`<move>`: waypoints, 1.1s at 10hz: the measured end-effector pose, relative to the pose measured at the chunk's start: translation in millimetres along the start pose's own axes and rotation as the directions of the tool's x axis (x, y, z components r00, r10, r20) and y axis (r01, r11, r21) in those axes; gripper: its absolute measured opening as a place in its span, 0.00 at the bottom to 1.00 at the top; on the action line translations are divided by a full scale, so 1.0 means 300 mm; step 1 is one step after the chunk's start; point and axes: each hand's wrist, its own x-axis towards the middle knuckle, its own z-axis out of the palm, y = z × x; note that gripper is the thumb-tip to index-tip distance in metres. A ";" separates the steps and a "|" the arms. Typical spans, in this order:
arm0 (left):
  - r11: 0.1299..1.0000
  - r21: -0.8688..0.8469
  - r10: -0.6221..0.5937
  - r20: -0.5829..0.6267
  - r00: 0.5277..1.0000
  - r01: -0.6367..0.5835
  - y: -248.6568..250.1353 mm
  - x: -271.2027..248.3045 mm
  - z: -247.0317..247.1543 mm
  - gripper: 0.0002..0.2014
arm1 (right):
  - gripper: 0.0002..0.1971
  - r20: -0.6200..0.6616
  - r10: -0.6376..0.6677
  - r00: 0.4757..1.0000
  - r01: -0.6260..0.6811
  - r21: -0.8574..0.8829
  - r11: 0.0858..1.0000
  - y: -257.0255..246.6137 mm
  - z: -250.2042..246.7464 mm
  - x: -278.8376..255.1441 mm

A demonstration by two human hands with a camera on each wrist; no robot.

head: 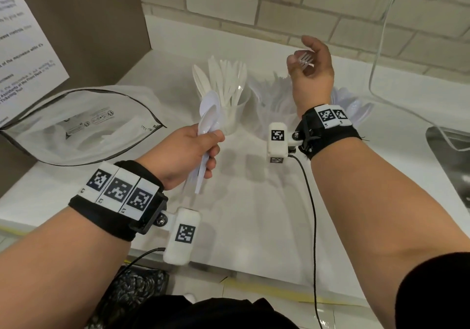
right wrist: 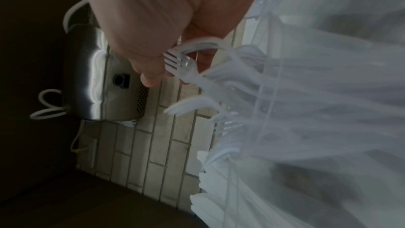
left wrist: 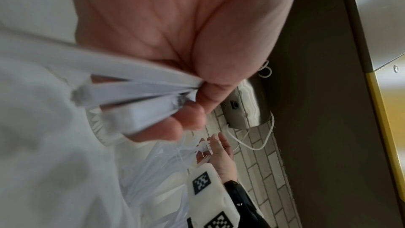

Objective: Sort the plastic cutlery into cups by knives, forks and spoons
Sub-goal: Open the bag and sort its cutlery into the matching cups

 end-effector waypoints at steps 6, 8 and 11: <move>1.000 0.002 -0.014 0.019 1.000 0.013 -0.007 0.018 0.027 0.08 | 0.15 0.339 -0.146 0.929 0.237 -0.245 0.940 0.003 -0.018 -0.002; 1.000 -0.005 -0.010 0.024 1.000 0.010 -0.010 0.021 0.027 0.08 | 0.13 0.306 -0.115 0.945 0.229 -0.367 0.902 0.051 -0.024 -0.042; 0.982 -0.175 -0.037 0.176 0.984 0.069 -0.025 0.027 0.027 0.11 | 0.18 0.294 -0.300 0.907 0.418 -0.568 0.709 -0.012 -0.051 -0.047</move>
